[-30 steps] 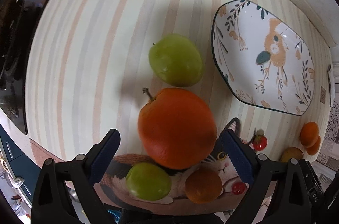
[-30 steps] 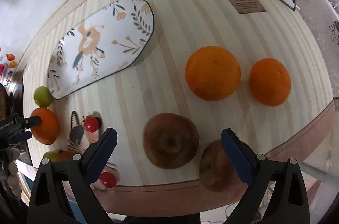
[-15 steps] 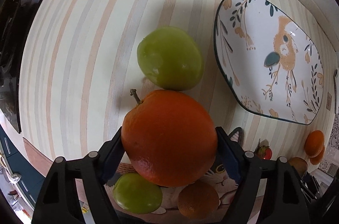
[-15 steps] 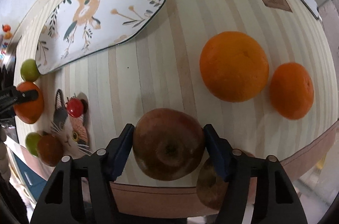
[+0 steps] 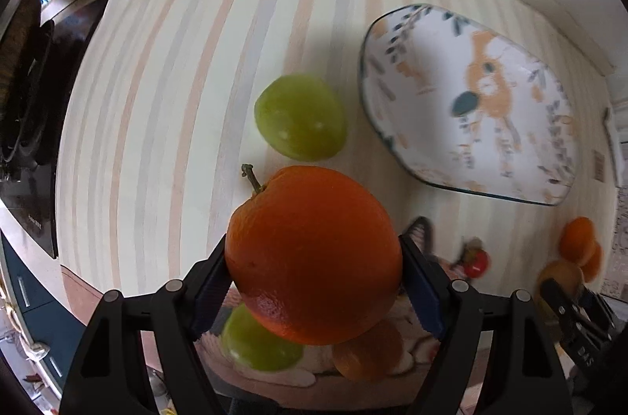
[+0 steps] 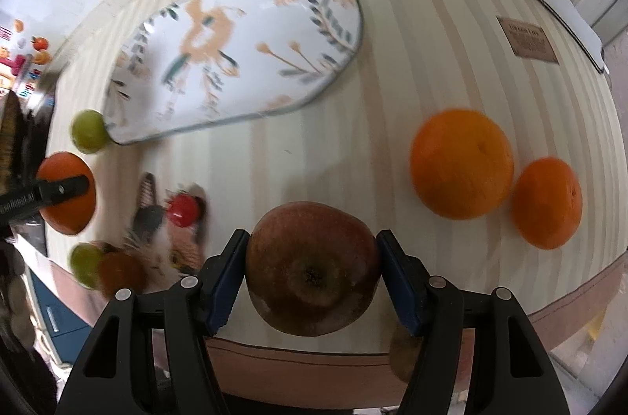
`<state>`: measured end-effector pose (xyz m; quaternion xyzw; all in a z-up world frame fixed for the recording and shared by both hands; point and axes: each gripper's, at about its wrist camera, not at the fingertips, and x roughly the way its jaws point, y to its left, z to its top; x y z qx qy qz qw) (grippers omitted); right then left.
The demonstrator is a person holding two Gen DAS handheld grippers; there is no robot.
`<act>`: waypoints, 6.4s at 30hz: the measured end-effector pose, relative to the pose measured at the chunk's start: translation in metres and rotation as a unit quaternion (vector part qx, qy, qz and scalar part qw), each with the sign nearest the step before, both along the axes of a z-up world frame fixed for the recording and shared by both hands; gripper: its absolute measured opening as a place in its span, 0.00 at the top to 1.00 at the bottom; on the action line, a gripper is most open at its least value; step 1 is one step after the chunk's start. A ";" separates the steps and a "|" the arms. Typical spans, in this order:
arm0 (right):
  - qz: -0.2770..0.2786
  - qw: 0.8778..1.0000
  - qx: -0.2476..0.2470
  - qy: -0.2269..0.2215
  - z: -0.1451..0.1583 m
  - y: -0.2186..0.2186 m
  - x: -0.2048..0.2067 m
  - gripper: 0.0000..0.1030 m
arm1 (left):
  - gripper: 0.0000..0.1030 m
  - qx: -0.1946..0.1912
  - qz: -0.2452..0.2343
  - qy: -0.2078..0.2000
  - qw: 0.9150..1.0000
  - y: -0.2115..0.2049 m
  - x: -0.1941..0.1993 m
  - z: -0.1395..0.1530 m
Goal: Organize fruits
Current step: 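Carry the orange and brown apple onto the floral plate and release both, then grasp a green apple with the left tool while the right tool grasps a small orange, then place the green apple and small orange on the floral plate, open both tools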
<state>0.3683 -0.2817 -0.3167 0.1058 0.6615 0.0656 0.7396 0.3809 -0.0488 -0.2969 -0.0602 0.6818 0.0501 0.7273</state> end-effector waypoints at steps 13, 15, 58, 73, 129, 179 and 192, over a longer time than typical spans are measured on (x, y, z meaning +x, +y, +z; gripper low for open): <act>0.033 0.997 0.037 -0.066 0.013 0.023 0.108 0.34 | 0.24 -0.072 -0.028 -0.027 0.997 -0.032 0.110 0.048; 0.043 0.997 0.027 -0.066 0.004 0.029 0.129 0.34 | 0.24 -0.079 -0.028 -0.012 0.996 -0.029 0.126 0.038; 0.032 0.999 -0.014 -0.016 0.008 0.019 0.150 0.07 | 0.18 -0.036 -0.042 0.014 0.998 -0.022 0.156 0.023; 0.013 0.996 -0.056 -0.064 0.087 0.015 0.055 0.07 | 0.18 0.001 -0.062 -0.055 0.997 -0.005 0.058 0.075; 0.055 0.991 0.100 0.065 -0.043 0.146 -0.052 0.45 | 0.42 -0.025 -0.009 0.086 0.996 0.047 -0.058 -0.051; -0.153 0.988 0.026 -0.005 -0.008 -0.044 0.173 0.44 | 0.41 0.016 -0.096 0.039 0.994 -0.029 0.116 -0.029; -0.125 0.992 0.012 -0.015 0.007 -0.039 0.167 0.11 | 0.16 -0.010 -0.078 0.024 0.997 -0.021 0.124 -0.012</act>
